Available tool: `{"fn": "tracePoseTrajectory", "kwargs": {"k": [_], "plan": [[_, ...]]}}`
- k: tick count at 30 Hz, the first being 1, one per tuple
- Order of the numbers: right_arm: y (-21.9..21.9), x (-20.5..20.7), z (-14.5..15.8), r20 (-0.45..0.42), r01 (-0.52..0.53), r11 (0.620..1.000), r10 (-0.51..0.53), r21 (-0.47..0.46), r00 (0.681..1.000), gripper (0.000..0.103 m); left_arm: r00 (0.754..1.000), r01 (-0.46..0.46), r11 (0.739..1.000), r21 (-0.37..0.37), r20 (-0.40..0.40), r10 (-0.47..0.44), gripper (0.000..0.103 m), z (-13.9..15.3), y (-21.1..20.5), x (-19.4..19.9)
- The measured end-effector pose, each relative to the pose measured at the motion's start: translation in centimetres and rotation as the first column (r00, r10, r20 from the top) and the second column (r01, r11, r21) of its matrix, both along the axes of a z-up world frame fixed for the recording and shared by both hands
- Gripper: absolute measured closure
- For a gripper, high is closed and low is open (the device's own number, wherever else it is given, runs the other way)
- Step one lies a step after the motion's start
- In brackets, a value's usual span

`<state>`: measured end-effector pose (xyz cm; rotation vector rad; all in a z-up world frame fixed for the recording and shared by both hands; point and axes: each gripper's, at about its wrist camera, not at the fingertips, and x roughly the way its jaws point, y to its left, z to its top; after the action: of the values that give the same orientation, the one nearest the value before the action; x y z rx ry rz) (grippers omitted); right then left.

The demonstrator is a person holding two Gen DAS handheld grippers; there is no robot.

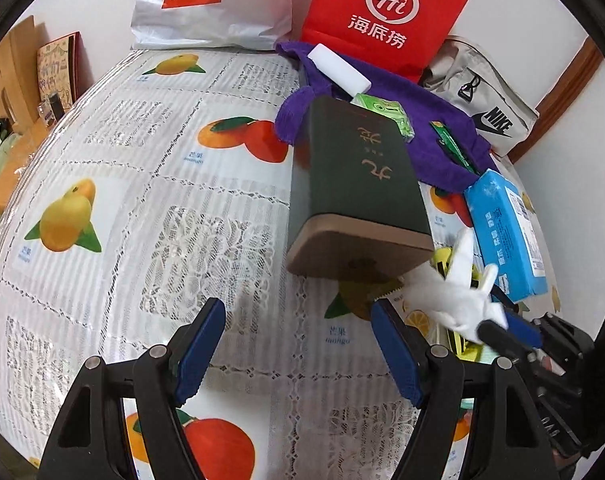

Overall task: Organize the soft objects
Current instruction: 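Grasp the white glove with mint cuff by its fingers with the right gripper, then hold the glove up with the right gripper while the left grasps the orange-print snack packet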

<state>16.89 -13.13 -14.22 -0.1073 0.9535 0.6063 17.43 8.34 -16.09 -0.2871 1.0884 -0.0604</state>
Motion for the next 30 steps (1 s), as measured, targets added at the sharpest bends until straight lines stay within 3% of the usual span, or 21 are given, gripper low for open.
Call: {"fn": "tracePoseTrajectory", "kwargs": {"k": [5, 16, 25, 27, 30], "plan": [[-1.9, -1.0, 2.6, 0.028, 0.023, 0.993, -0.026, 0.116, 0.999, 0.087, 1.0, 0.013, 1.0, 0.004, 0.009, -0.013, 0.029, 0.5, -0.8, -0.8], [-8.8, -4.3, 6.2, 0.121, 0.156, 0.976, -0.175, 0.153, 0.977, 0.087, 0.994, 0.109, 0.994, 0.026, 0.023, -0.11, 0.029, 1.0, -5.6, -2.2], [-14.1, -7.5, 5.6, 0.131, 0.247, 0.961, -0.262, 0.122, 0.956, 0.087, 0.995, 0.097, 0.987, 0.126, -0.009, -0.097, 0.029, -1.3, -7.8, -1.3], [-14.8, -7.6, 4.6, 0.111, 0.266, 0.958, -0.277, 0.107, 0.954, 0.087, 0.997, 0.076, 0.98, 0.183, -0.01, -0.075, 0.029, -1.7, -7.9, -0.9], [-15.6, -7.5, 3.2, 0.069, 0.284, 0.953, -0.292, 0.109, 0.954, 0.087, 0.999, 0.048, 0.98, 0.193, -0.01, -0.047, 0.031, -2.0, -7.6, -0.4]]}}
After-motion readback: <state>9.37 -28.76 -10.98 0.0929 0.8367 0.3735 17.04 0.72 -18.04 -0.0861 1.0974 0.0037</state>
